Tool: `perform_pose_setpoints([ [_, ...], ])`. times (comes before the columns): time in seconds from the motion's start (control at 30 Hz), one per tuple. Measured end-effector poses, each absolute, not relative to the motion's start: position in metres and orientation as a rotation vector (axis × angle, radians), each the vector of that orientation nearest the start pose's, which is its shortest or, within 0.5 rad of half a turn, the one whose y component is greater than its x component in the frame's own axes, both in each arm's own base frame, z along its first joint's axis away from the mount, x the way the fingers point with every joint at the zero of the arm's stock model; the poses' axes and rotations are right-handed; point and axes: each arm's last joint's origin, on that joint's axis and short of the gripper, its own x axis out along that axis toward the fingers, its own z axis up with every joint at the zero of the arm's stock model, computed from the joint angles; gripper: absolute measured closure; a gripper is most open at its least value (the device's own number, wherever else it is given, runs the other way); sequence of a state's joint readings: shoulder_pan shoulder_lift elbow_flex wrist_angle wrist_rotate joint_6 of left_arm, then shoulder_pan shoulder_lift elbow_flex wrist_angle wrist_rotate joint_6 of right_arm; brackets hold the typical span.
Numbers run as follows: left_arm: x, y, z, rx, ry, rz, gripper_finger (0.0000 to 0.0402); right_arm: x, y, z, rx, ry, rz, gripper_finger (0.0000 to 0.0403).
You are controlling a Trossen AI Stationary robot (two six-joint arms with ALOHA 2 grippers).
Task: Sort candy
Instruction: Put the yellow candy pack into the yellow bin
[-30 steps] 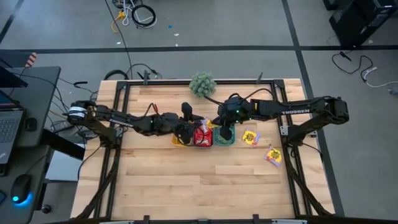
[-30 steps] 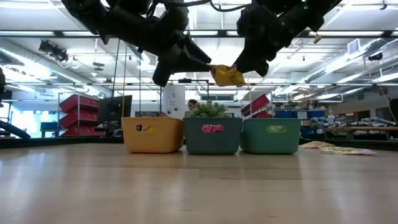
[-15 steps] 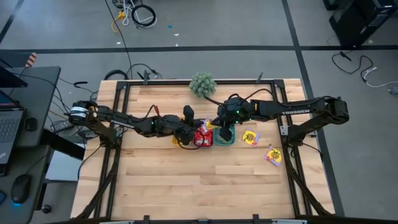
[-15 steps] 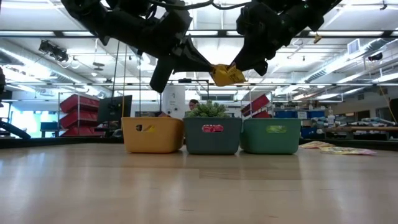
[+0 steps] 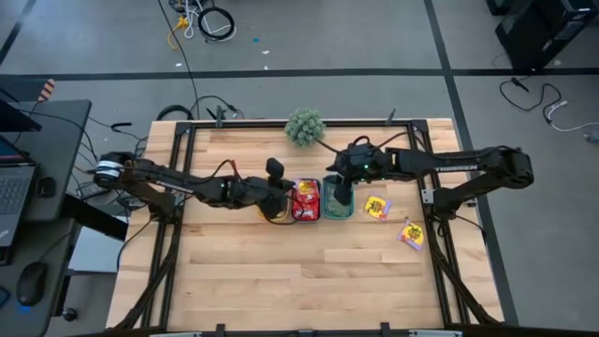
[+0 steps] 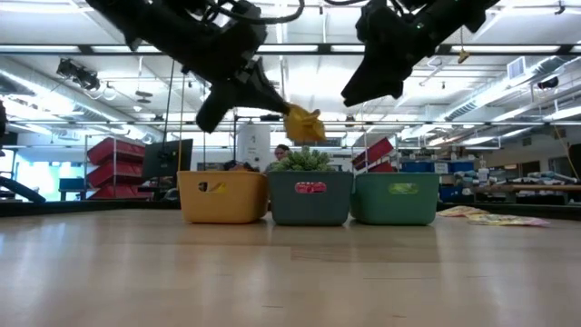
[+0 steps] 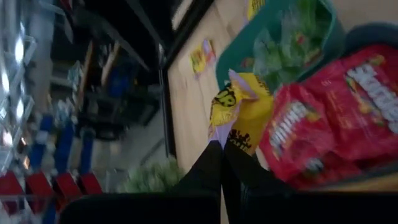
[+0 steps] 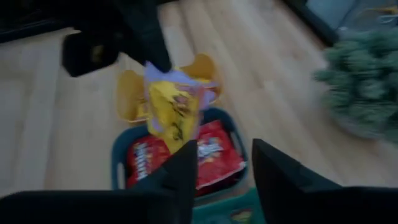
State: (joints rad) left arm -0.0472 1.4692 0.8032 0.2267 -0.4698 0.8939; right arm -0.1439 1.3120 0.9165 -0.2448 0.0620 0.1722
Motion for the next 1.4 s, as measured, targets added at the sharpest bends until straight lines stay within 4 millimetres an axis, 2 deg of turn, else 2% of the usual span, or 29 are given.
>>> perform_pose_setpoints([
  [0.13, 0.297, -0.007, 0.223, 0.91, 0.66, 0.233, 0.0401, 0.27, -0.042, 0.269, 0.175, 0.604, -0.275, 0.0222],
  [0.27, 0.286, -0.014, 0.219, 0.85, 0.755, 0.277, 0.0401, 0.27, -0.042, 0.268, 0.172, 0.611, -0.274, 0.0203],
  [0.57, 0.254, -0.031, 0.209, 0.724, 0.842, 0.41, 0.0401, 0.271, -0.042, 0.266, 0.159, 0.622, -0.271, 0.0213],
  [0.7, 0.244, -0.038, 0.195, 0.691, 0.877, 0.406, 0.0401, 0.271, -0.042, 0.266, 0.152, 0.621, -0.27, 0.0215],
  [0.87, 0.24, -0.044, 0.176, 0.664, 0.89, 0.392, 0.0401, 0.272, -0.043, 0.267, 0.151, 0.615, -0.27, 0.0215],
  [1.03, 0.243, -0.052, 0.175, 0.616, 0.851, 0.285, 0.0394, 0.272, -0.043, 0.267, 0.15, 0.615, -0.27, 0.0213],
  [1.2, 0.244, -0.057, 0.174, 0.592, 0.849, 0.169, 0.0363, 0.272, -0.043, 0.267, 0.149, 0.617, -0.27, 0.0205],
  [1.4, 0.244, -0.057, 0.174, 0.544, 0.847, 0.18, 0.0314, 0.271, -0.042, 0.266, 0.148, 0.624, -0.27, 0.0195],
])
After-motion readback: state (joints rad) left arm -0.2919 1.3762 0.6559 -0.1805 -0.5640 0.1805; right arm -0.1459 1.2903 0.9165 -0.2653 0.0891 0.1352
